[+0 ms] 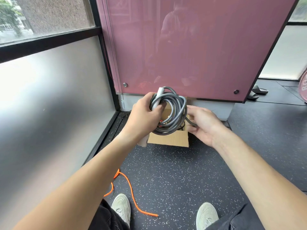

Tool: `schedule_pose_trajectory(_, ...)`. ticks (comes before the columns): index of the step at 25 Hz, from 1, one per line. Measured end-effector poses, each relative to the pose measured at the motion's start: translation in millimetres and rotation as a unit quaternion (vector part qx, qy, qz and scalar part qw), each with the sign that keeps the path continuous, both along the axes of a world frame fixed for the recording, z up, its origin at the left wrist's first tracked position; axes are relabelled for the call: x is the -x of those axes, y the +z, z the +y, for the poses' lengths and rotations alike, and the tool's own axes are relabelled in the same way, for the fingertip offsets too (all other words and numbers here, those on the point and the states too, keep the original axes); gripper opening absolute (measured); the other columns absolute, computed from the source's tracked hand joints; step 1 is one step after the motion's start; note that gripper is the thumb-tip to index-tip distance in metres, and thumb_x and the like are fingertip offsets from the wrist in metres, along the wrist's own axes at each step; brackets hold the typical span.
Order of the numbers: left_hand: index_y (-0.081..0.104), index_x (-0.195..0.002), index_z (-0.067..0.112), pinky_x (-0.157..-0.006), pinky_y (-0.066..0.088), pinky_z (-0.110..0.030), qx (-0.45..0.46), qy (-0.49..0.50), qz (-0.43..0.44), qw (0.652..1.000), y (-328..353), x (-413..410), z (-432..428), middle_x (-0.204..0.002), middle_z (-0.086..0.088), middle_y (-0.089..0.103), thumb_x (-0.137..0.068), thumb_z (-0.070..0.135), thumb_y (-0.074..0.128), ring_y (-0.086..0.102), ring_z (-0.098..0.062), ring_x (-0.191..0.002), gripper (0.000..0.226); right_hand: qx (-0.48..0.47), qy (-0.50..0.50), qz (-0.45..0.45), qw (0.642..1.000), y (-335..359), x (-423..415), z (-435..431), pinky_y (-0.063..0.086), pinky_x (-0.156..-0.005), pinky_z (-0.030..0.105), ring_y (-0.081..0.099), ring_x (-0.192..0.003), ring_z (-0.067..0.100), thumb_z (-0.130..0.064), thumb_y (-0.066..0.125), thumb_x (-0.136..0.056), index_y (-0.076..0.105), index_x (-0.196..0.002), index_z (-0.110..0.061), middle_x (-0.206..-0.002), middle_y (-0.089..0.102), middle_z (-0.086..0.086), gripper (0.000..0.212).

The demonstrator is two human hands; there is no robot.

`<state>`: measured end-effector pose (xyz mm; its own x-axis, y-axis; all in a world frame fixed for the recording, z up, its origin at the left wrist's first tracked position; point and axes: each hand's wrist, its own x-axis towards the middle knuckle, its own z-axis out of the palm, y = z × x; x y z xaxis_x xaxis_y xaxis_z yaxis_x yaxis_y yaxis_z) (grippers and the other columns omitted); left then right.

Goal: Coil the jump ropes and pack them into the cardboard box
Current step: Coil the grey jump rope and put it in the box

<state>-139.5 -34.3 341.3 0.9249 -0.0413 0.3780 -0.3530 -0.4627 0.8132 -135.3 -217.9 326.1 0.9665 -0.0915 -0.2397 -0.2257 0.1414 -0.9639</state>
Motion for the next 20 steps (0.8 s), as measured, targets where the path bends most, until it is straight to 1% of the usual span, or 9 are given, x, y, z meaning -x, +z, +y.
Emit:
schedule_pose_trajectory(2, 0.063, -0.095, 0.023, -0.052, 0.038, -0.016, 0.003, -0.007, 0.006, 1.0, 1.6, 0.6, -1.2, -0.065, 0.011, 0.053, -0.095, 0.022, 0.061, 0.043, -0.001, -0.054, 0.002, 0.006, 0.028, -0.008, 1.0, 3.1, 2.5, -1.8, 0.02, -0.04, 0.025, 0.026, -0.048, 0.011, -0.017, 0.069, -0.081, 0.066, -0.089, -0.011, -0.069, 0.042, 0.005, 0.011)
schedule_pose_trajectory(4, 0.062, -0.104, 0.026, -0.055, 0.042, -0.011, 0.033, -0.027, 0.028, 0.999, 5.5, 3.2, 0.6, -0.072, 0.012, 0.059, -0.096, 0.02, 0.061, 0.05, 0.002, -0.059, 0.009, 0.023, 0.055, -0.019, 0.998, 9.4, 6.6, -5.1, 0.017, -0.04, 0.024, 0.025, -0.045, 0.01, -0.014, 0.065, -0.082, 0.064, -0.078, -0.011, -0.06, 0.041, 0.002, 0.005)
schedule_pose_trajectory(7, 0.061, -0.112, 0.025, -0.067, 0.053, -0.018, 0.07, -0.071, 0.062, 0.993, 7.0, 6.3, 2.0, -0.091, -0.001, 0.07, -0.098, 0.018, 0.06, 0.066, -0.01, -0.079, 0.015, -0.009, 0.096, -0.005, 0.995, 10.0, 13.4, -6.0, 0.012, -0.043, 0.024, 0.019, -0.041, 0.007, -0.011, 0.055, -0.09, 0.057, -0.064, -0.015, -0.054, 0.03, -0.003, 0.026)
schedule_pose_trajectory(9, 0.062, -0.109, 0.026, -0.073, 0.055, -0.026, 0.066, -0.072, 0.058, 0.994, 5.0, 6.7, -0.6, -0.093, -0.003, 0.071, -0.098, 0.017, 0.06, 0.069, -0.013, -0.083, 0.015, -0.048, 0.12, -0.019, 0.991, 6.4, 16.4, 0.4, 0.012, -0.046, 0.026, 0.018, -0.047, 0.011, -0.02, 0.048, -0.094, 0.057, -0.069, -0.016, -0.063, 0.032, 0.002, 0.026)
schedule_pose_trajectory(11, 0.062, -0.106, 0.028, -0.066, 0.051, -0.019, 0.061, -0.071, 0.061, 0.994, 1.9, 8.8, -5.9, -0.084, 0.005, 0.067, -0.097, 0.016, 0.059, 0.062, -0.005, -0.073, 0.015, -0.099, 0.137, -0.027, 0.985, 5.7, 18.6, 11.3, 0.035, -0.055, 0.027, 0.045, -0.056, 0.016, -0.043, 0.046, -0.097, 0.07, -0.081, -0.018, -0.074, 0.056, 0.007, 0.038)
schedule_pose_trajectory(12, 0.062, -0.105, 0.028, -0.064, 0.048, -0.016, 0.054, -0.069, 0.058, 0.994, 1.1, 10.5, -9.0, -0.08, 0.01, 0.065, -0.097, 0.016, 0.058, 0.057, -0.001, -0.07, 0.015, -0.13, 0.139, -0.025, 0.981, 5.9, 21.0, 17.0, 0.048, -0.071, 0.032, 0.06, -0.071, 0.02, -0.056, 0.045, -0.096, 0.075, -0.09, -0.019, -0.085, 0.068, 0.008, 0.048)
schedule_pose_trajectory(14, 0.059, -0.101, 0.029, -0.061, 0.043, -0.012, 0.018, -0.038, 0.022, 0.999, 1.8, 12.7, -12.1, -0.074, 0.014, 0.062, -0.096, 0.018, 0.056, 0.052, 0.003, -0.064, 0.013, -0.192, 0.149, -0.031, 0.969, 7.2, 26.4, 27.7, 0.051, -0.1, 0.044, 0.069, -0.1, 0.026, -0.072, 0.037, -0.093, 0.075, -0.114, -0.017, -0.11, 0.074, 0.011, 0.07)
schedule_pose_trajectory(17, 0.052, -0.097, 0.03, -0.064, 0.046, -0.025, -0.034, 0.032, -0.025, 0.999, 5.9, 13.2, -10.3, -0.072, 0.008, 0.063, -0.096, 0.021, 0.053, 0.056, -0.008, -0.066, 0.01, -0.229, 0.11, -0.106, 0.961, 4.8, 32.0, 44.2, 0.05, -0.104, 0.048, 0.066, -0.118, 0.028, -0.07, 0.034, -0.094, 0.066, -0.129, -0.014, -0.124, 0.07, 0.013, 0.073)
schedule_pose_trajectory(20, 0.052, -0.104, 0.026, -0.067, 0.051, -0.036, -0.065, 0.054, -0.04, 0.996, 4.9, 15.0, -13.6, -0.078, -0.003, 0.069, -0.096, 0.022, 0.051, 0.061, -0.03, -0.074, 0.009, -0.206, -0.036, -0.184, 0.96, -1.6, 30.5, 56.5, 0.052, -0.1, 0.046, 0.067, -0.112, 0.031, -0.059, 0.057, -0.091, 0.063, -0.123, 0.0, -0.117, 0.071, 0.019, 0.068)
